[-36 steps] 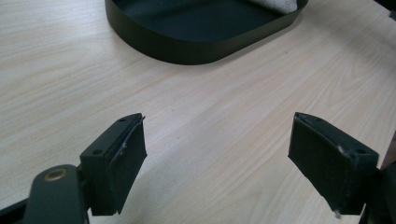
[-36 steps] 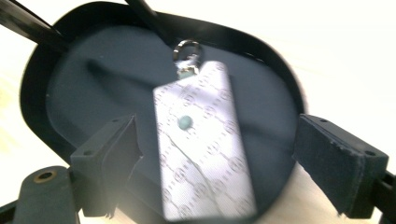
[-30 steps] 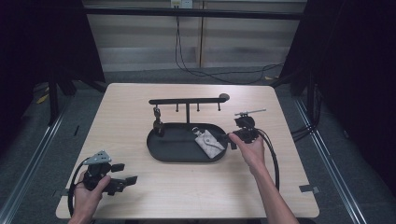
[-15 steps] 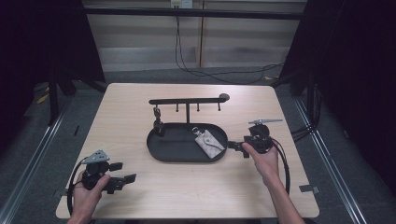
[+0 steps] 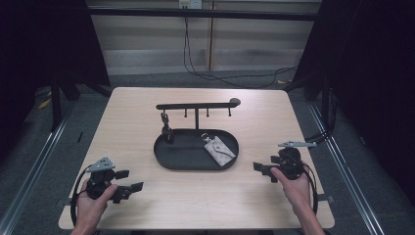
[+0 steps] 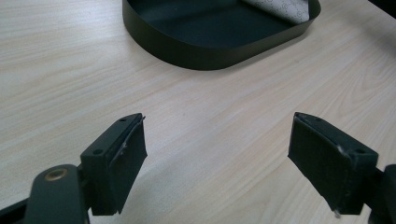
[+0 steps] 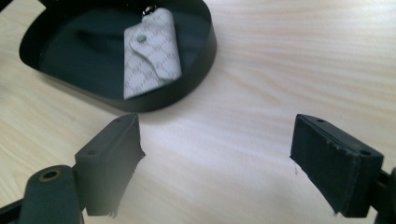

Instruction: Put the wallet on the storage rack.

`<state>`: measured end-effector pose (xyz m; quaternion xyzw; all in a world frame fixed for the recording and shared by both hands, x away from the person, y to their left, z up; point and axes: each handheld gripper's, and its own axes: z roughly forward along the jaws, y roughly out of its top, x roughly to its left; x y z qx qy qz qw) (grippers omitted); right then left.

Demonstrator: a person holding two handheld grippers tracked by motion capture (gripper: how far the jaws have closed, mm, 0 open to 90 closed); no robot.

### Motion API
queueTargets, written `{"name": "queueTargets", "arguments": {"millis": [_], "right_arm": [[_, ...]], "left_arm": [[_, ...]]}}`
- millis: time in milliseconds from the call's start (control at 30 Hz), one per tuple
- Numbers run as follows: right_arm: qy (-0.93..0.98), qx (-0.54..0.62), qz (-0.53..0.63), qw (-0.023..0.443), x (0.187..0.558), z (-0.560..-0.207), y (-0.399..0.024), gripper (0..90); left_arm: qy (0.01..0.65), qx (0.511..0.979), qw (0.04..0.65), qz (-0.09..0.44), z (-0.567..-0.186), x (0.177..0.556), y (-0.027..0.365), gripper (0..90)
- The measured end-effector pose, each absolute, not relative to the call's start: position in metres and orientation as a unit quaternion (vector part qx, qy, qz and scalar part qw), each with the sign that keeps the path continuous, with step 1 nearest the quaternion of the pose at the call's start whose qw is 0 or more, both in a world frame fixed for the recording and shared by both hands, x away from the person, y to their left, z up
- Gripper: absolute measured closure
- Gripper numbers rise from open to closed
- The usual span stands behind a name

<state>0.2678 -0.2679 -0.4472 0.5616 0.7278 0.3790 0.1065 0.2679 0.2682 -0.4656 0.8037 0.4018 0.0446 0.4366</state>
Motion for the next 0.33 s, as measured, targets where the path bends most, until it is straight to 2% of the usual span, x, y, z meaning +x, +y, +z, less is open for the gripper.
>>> {"name": "queueTargets", "arguments": {"millis": [333], "right_arm": [[0.718, 0.576, 0.368, 0.13, 0.237, -0.46, -0.3, 15.8]], "left_arm": [[0.405, 0.801, 0.439, 0.04, -0.466, 0.268, 0.268, 18.6]]}}
